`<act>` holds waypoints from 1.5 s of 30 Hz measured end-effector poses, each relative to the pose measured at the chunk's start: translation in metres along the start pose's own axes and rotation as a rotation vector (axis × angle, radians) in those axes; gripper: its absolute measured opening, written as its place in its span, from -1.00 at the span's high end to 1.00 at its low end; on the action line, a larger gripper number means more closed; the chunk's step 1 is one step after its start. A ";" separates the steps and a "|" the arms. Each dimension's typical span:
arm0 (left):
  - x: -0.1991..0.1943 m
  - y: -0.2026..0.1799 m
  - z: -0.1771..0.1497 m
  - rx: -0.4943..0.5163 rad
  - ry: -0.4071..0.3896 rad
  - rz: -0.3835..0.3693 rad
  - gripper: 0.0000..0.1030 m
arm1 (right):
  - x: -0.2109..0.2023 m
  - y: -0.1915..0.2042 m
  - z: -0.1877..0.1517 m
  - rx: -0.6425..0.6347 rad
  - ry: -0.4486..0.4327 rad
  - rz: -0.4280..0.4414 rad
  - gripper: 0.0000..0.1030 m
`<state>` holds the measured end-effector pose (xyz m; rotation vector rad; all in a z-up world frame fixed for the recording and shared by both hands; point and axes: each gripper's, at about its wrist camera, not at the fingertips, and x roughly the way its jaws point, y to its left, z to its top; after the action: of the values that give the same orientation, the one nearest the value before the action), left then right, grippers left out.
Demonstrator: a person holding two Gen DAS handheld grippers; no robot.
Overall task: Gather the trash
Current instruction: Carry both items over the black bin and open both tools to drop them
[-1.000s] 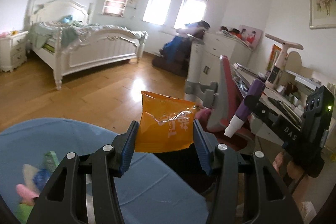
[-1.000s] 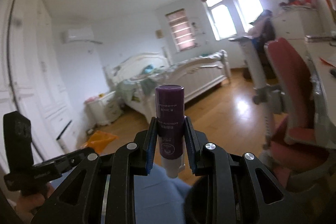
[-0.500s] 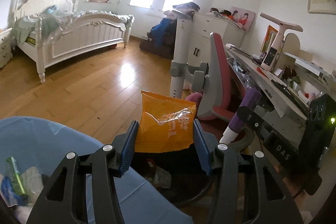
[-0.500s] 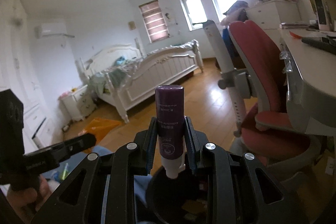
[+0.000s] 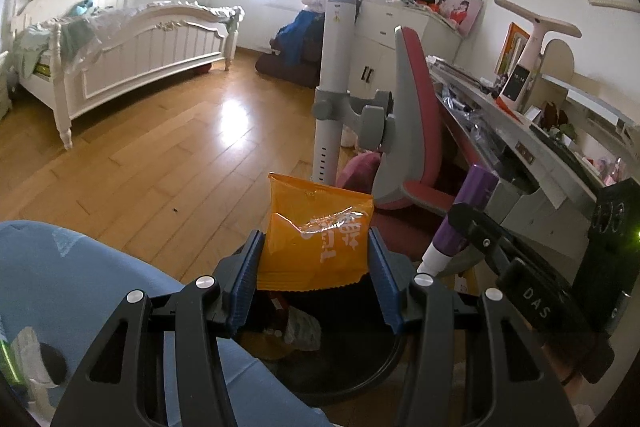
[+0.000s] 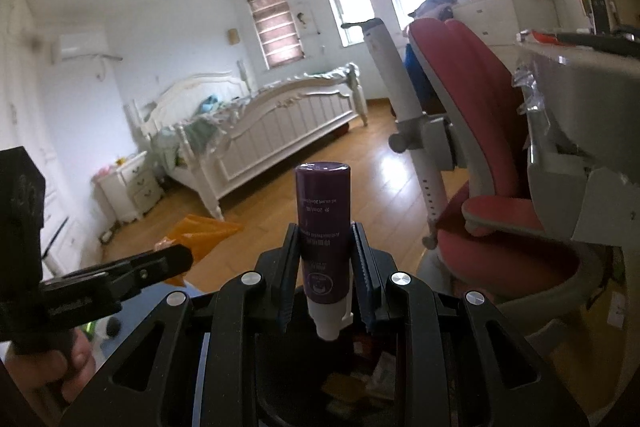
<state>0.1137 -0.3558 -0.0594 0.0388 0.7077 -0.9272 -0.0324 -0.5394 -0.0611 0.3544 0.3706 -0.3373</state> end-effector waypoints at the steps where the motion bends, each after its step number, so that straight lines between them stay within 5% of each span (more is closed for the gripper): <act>1: 0.003 0.000 0.000 0.000 0.007 -0.002 0.00 | 0.001 0.000 -0.001 -0.004 0.001 -0.005 0.49; 21: 0.039 0.006 0.003 -0.013 0.070 -0.015 0.00 | 0.016 0.011 -0.004 -0.089 0.012 -0.092 0.49; 27: 0.046 0.008 0.002 -0.018 0.098 -0.002 -0.20 | 0.024 0.012 -0.004 -0.100 0.022 -0.118 0.47; 29: 0.046 0.011 0.002 -0.023 0.094 0.003 -0.43 | 0.026 0.013 -0.003 -0.112 0.024 -0.135 0.39; 31: 0.043 0.013 0.002 -0.026 0.089 0.003 -0.58 | 0.025 0.015 -0.003 -0.121 0.008 -0.148 -0.17; 32: 0.042 0.013 0.002 -0.026 0.088 0.002 -0.58 | 0.023 0.015 -0.003 -0.117 -0.001 -0.148 -0.28; 45: -0.037 0.022 -0.008 -0.053 0.029 0.024 -0.58 | 0.002 0.046 -0.005 -0.120 -0.004 -0.055 -0.41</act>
<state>0.1114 -0.3130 -0.0505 0.0143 0.7571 -0.8858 -0.0152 -0.4974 -0.0542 0.2263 0.3957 -0.3672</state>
